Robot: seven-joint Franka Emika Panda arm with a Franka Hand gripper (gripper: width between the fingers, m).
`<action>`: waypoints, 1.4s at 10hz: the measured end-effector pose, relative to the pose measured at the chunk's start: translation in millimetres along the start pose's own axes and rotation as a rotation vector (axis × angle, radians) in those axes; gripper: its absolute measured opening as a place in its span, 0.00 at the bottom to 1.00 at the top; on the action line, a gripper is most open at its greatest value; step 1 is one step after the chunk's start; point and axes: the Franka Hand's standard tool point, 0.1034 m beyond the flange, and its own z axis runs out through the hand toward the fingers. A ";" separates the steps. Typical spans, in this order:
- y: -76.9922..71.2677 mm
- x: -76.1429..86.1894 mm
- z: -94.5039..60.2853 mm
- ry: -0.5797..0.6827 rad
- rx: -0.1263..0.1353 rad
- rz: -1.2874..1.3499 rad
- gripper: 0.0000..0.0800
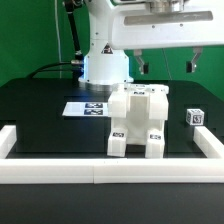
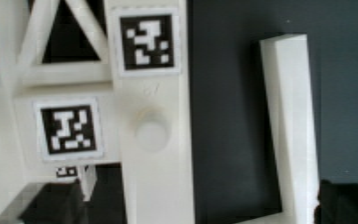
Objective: Assemble chair
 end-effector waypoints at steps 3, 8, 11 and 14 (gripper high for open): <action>-8.9 -22.0 9.6 -0.006 -0.004 0.092 0.81; -11.2 -30.4 15.0 -0.002 -0.005 0.127 0.81; -29.8 -65.4 33.2 -0.019 -0.022 0.190 0.81; -42.4 -77.4 54.8 -0.025 -0.042 0.213 0.81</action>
Offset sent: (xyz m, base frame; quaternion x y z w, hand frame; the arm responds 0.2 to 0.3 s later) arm 0.0000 0.0000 0.0000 0.0000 0.0000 0.0000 1.0000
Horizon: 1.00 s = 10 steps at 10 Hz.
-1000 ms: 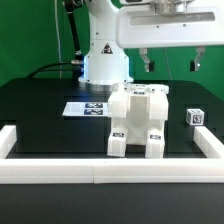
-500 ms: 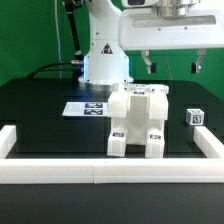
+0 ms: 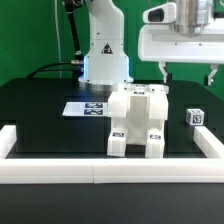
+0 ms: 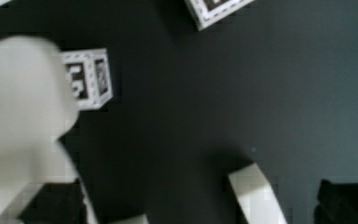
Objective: Assemble chair
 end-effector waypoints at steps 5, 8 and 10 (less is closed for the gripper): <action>-9.6 -0.3 16.4 -0.010 -0.021 0.007 0.81; -3.1 2.3 20.9 -0.015 -0.029 -0.004 0.81; 1.1 4.2 22.2 -0.017 -0.032 -0.016 0.81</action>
Offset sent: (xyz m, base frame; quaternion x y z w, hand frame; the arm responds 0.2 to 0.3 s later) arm 0.0095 0.0092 -0.0062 -0.0085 0.0086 0.0075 0.9999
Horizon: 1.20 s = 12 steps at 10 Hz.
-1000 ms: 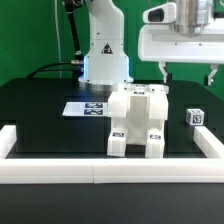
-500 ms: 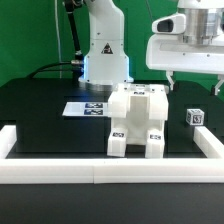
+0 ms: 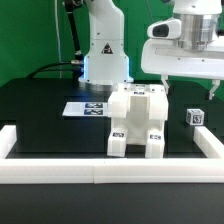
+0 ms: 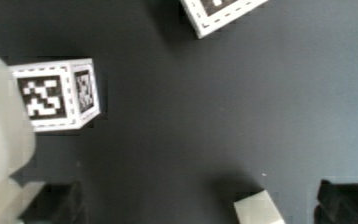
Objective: Assemble chair
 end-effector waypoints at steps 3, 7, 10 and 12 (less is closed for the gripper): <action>8.0 4.3 1.3 -0.001 -0.004 -0.025 0.81; 13.0 7.9 1.4 -0.002 -0.004 -0.034 0.81; 17.9 11.7 1.1 -0.002 -0.004 -0.050 0.81; 21.8 14.0 2.4 -0.003 -0.006 -0.049 0.81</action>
Offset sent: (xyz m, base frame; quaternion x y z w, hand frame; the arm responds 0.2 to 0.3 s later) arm -0.0001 -0.0113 -0.0027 0.0041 0.0054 -0.0200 0.9998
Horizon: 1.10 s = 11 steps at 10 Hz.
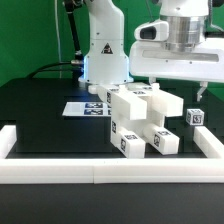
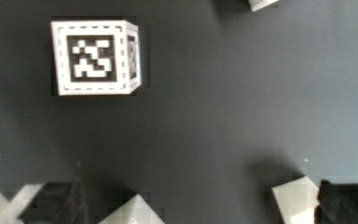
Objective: Assemble chair
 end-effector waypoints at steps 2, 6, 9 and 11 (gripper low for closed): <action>3.7 2.8 1.2 0.000 -0.003 -0.006 0.81; 13.1 10.3 3.1 0.001 -0.007 -0.015 0.81; 16.3 11.8 5.6 -0.002 -0.010 -0.014 0.81; 15.2 9.9 6.5 -0.004 -0.012 -0.015 0.81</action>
Offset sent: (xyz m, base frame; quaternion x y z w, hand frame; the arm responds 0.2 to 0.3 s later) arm 0.0084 -0.0109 0.0023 0.0001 -0.0011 -0.0186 0.9998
